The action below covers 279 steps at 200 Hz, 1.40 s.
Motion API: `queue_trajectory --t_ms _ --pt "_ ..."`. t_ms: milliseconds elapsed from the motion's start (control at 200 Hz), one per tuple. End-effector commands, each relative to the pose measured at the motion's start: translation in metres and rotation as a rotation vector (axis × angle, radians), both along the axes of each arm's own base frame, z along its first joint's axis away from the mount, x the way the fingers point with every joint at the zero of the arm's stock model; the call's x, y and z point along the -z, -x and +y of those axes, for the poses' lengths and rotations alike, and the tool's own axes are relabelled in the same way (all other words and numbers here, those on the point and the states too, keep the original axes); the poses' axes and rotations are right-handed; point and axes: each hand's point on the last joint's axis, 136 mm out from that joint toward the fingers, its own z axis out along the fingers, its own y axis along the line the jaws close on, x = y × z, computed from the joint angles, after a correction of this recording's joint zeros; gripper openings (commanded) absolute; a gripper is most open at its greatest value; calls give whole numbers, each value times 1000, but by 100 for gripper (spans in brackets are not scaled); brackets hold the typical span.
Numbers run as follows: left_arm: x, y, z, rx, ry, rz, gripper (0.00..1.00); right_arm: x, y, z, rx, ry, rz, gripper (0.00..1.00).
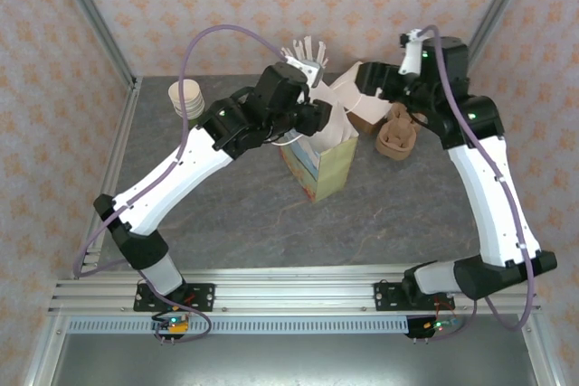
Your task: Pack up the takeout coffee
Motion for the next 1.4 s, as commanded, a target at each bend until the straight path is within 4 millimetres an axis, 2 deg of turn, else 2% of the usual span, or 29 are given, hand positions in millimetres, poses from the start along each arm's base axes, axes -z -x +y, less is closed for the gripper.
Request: queue_trajectory --t_ms 0,195,310,661,831,946,1091,1256,1391 --pt "-5 11 24 -11 -21 -3 57 24 -2 20 -23 24 77 81" --pt "-13 8 66 -105 29 -26 58 69 -11 37 -23 172 184 73" --pt "-14 8 82 -137 52 -37 58 88 -15 44 -38 219 227 65" --pt "-12 7 107 -193 62 -41 59 112 -9 89 -159 230 268 14" --pt "-8 6 111 -203 59 -34 59 125 3 109 -253 197 310 9" --pt "-4 5 112 -206 58 -27 59 132 8 105 -255 219 330 7" --pt "0 3 111 -204 54 -18 59 130 4 95 -219 247 308 5" --pt "2 0 112 -212 55 -17 59 136 6 131 -338 116 404 5" --pt "5 -3 115 -230 48 -15 59 124 5 140 -347 35 374 5"
